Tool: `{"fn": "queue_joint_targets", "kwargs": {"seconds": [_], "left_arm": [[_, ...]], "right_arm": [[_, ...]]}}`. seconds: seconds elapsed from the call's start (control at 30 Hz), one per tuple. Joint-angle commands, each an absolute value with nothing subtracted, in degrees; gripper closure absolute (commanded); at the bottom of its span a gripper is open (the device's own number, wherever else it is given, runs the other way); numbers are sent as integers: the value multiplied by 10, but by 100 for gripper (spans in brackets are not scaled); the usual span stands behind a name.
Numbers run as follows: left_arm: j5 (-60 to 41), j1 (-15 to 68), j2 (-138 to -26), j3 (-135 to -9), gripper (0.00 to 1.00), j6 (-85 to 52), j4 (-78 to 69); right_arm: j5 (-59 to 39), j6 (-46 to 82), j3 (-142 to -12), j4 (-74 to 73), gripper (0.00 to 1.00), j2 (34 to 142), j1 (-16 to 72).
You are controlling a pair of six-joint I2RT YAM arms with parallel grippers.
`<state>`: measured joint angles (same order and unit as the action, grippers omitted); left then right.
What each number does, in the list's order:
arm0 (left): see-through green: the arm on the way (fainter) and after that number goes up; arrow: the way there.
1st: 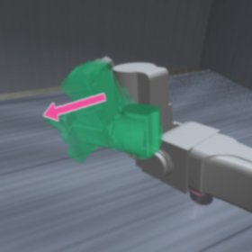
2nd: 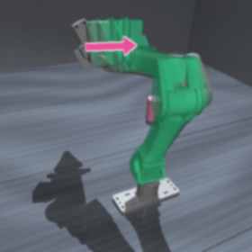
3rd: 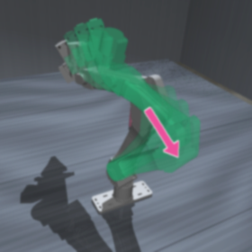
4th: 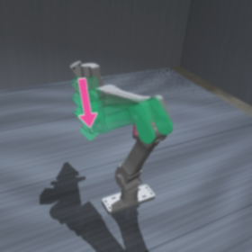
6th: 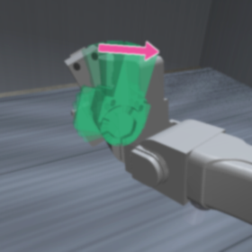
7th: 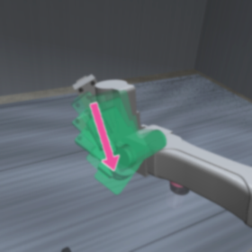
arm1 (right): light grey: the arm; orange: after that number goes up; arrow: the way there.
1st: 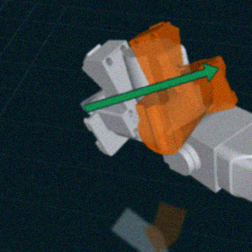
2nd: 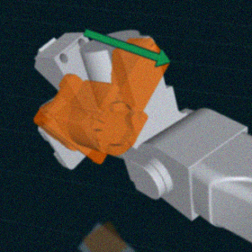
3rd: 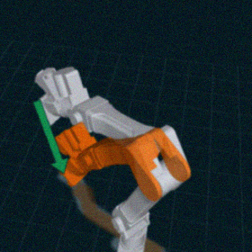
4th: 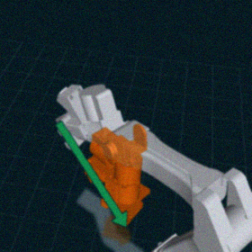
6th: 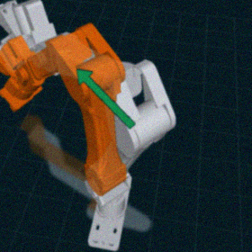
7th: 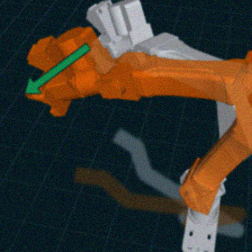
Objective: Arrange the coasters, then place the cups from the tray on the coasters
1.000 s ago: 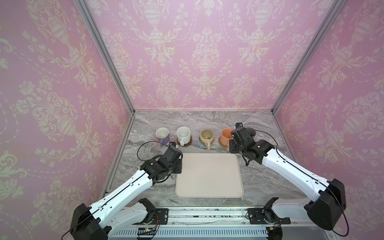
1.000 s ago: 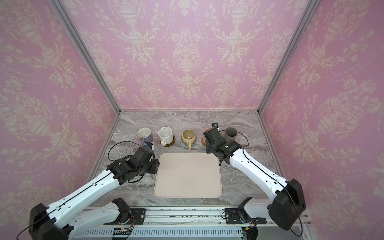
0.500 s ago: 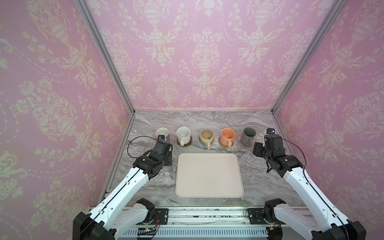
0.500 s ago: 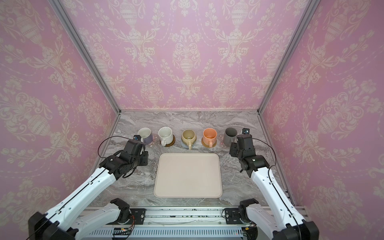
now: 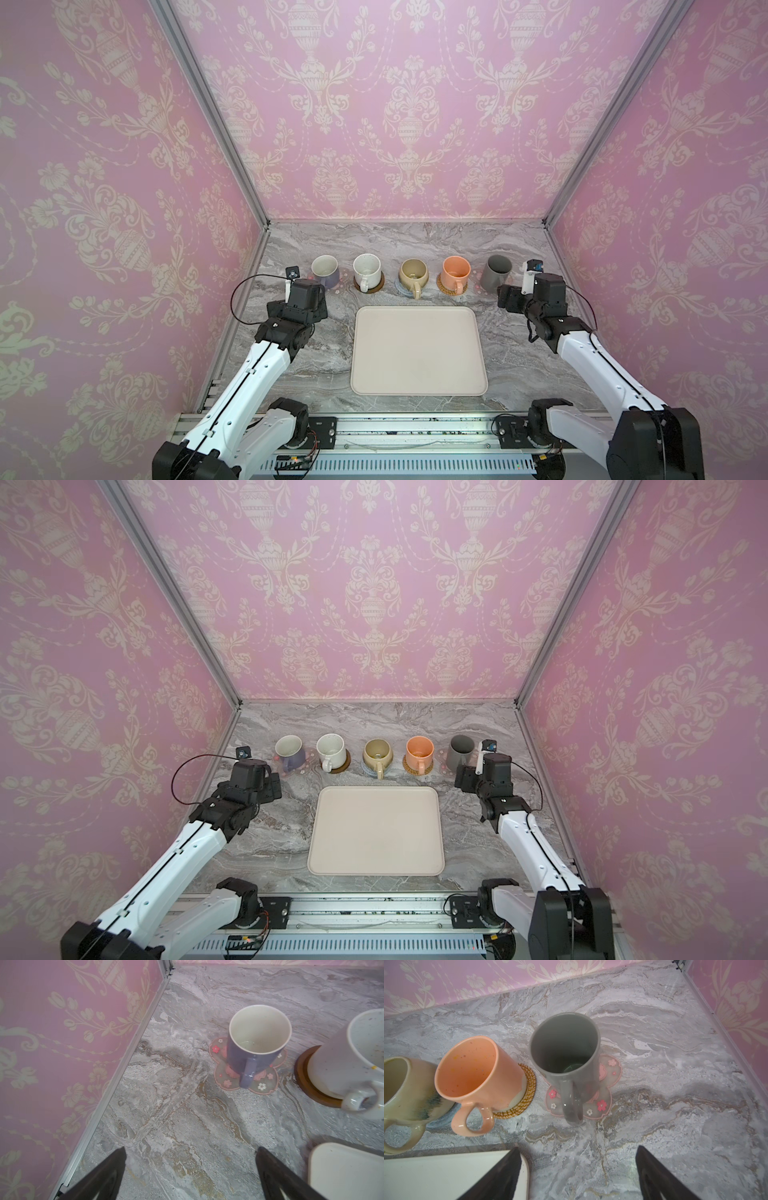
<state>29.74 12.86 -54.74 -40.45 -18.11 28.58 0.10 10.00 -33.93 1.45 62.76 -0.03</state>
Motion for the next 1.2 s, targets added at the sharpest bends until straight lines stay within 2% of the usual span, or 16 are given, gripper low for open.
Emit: {"fn": "queue_joint_targets", "kwargs": {"seconds": [0.0, 0.23, 0.33, 0.53, 0.7, 0.93, 1.03, 1.17], "left_arm": [[359, 114, -543, -372, 1, -183, 227], [392, 98, -471, -220, 1, -70, -71], [394, 77, -487, -165, 1, -60, -188], [371, 43, -610, -129, 1, -49, -340], [312, 34, -727, -121, 1, -23, -487], [253, 27, -816, -156, 1, -16, -555], [188, 27, -857, -150, 1, -4, -613], [167, 27, -939, -119, 1, 1, -752]], "right_arm": [[-18, 92, -316, -95, 9, 640, -9], [-24, 88, -270, -205, 7, 687, -33], [-23, 83, -250, -271, 7, 719, -39], [-7, 93, -206, -423, 0, 775, -47], [-14, 86, -210, -467, 0, 810, -47], [-53, 72, -205, -500, 0, 830, -47], [-92, 58, -179, -566, 0, 847, -47], [-104, 51, -146, -670, 0, 894, -44]]}}
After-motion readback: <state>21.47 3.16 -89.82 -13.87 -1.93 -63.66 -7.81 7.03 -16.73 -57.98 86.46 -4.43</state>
